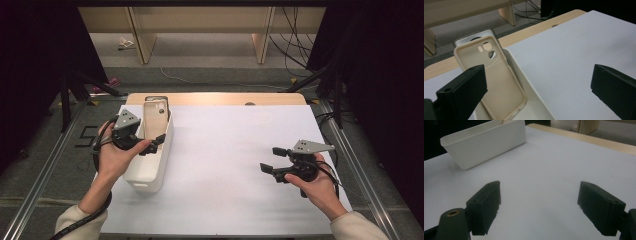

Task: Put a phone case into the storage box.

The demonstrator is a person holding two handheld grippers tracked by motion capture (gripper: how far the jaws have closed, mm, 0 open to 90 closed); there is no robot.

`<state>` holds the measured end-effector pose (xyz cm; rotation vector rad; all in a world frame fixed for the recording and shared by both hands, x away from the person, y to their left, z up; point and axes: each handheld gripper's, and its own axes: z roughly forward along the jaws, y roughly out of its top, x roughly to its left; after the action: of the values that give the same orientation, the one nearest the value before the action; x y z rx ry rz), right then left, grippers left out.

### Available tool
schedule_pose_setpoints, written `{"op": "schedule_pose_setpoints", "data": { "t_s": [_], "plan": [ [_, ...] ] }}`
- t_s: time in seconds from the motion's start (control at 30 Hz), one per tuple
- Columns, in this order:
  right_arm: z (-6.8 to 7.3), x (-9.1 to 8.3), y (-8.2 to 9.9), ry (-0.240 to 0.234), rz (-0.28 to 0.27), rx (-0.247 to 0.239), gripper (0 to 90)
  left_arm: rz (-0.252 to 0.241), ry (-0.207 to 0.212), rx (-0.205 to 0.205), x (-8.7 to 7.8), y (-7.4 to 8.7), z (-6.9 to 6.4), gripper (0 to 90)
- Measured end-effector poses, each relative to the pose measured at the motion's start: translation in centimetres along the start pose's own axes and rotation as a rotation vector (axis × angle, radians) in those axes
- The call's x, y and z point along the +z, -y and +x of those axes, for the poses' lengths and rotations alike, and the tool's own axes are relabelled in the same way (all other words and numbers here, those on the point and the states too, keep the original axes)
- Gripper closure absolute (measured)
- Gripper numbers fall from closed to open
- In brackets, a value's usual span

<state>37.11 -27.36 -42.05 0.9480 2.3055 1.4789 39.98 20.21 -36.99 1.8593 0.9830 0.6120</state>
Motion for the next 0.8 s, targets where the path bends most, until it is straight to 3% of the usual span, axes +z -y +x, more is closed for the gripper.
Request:
{"op": "schedule_pose_setpoints", "data": {
  "t_s": [0.4, 0.8],
  "plan": [
    [0.0, 0.0, 0.0, -0.005, 0.0, -0.007, 19.5, -0.033, 0.067, 0.036, -0.7, 1.8, -3.4, 0.0],
    [0.0, 0.0, 0.0, -0.012, 0.006, -0.011, 19.6, -0.049, 0.087, 0.054, -1.2, 3.7, -4.9, 0.0]
  ]
}}
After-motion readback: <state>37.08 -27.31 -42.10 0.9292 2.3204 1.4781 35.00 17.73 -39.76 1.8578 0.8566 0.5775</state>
